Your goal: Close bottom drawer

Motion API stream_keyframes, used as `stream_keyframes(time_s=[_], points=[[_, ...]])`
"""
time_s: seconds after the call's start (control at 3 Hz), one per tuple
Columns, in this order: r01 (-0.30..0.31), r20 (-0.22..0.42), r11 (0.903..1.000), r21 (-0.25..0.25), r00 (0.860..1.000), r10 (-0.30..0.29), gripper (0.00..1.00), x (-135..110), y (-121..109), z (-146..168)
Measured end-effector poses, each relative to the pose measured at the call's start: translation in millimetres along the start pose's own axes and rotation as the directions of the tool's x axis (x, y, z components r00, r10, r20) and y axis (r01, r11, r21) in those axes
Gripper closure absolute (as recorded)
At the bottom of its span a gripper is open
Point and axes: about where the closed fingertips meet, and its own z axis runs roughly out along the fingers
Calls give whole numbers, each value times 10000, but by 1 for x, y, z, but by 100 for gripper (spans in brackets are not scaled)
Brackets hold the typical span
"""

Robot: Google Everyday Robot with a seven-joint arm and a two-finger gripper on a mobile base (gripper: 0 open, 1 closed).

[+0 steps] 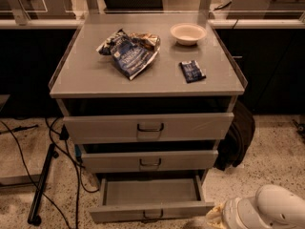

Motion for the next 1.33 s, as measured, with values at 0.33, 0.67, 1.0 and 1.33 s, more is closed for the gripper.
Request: stream_keyframes(time_s=[0.33, 0.67, 1.0, 1.33], points=[[401, 115, 9985, 362, 9991, -406, 100, 20, -12, 37], [428, 209, 9980, 468, 9988, -438, 100, 39, -25, 77], [239, 275, 9990, 383, 9993, -250, 100, 57, -40, 118], [-265, 292, 9996, 70, 9992, 263, 100, 80, -54, 171]])
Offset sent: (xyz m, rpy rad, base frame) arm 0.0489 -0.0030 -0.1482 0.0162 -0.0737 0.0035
